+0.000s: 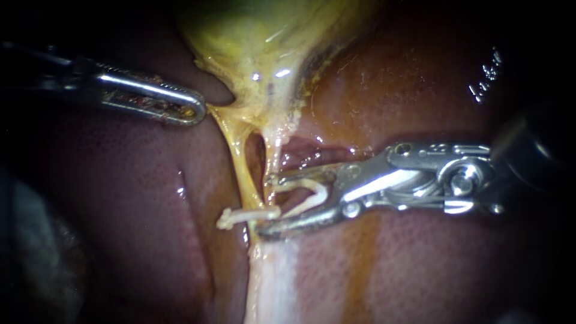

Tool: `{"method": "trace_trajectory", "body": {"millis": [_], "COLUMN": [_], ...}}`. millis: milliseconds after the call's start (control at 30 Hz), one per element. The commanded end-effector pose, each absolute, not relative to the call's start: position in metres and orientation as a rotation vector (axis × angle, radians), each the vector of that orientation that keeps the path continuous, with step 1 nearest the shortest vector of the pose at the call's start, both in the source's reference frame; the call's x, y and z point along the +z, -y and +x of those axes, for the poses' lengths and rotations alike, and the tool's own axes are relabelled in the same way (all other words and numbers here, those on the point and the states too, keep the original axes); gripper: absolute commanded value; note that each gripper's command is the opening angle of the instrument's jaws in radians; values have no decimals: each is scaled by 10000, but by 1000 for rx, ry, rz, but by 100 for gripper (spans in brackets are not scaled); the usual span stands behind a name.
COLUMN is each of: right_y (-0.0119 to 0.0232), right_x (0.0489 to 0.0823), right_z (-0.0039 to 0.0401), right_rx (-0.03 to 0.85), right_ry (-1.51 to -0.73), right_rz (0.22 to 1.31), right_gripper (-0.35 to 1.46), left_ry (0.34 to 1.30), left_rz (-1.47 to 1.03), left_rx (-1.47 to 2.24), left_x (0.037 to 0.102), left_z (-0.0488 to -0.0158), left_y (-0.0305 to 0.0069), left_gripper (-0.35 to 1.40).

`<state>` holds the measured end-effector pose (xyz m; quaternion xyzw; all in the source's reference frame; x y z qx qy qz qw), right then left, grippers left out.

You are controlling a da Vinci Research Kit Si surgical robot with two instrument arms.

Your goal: Clipping second clip left tube

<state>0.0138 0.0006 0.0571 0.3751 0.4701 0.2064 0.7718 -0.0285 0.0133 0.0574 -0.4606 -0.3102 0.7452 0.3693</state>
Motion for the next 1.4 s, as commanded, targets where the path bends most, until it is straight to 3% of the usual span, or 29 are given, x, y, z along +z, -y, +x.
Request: {"method": "trace_trajectory", "body": {"millis": [33,533,1400], "right_y": [-7,-12,-4], "right_x": [570,548,610], "right_z": [137,146,162], "right_rx": [454,512,581], "right_ry": [-1021,-1087,-1025], "right_rz": [817,872,885], "right_gripper": [49,49,49], "left_ry": [796,796,796], "left_rz": [-1182,-1183,-1183], "left_rx": [1913,1914,1913], "left_x": [574,576,576], "left_z": [-284,-283,-283], "left_y": [-134,-134,-134], "left_gripper": [-35,-35,-35]}}
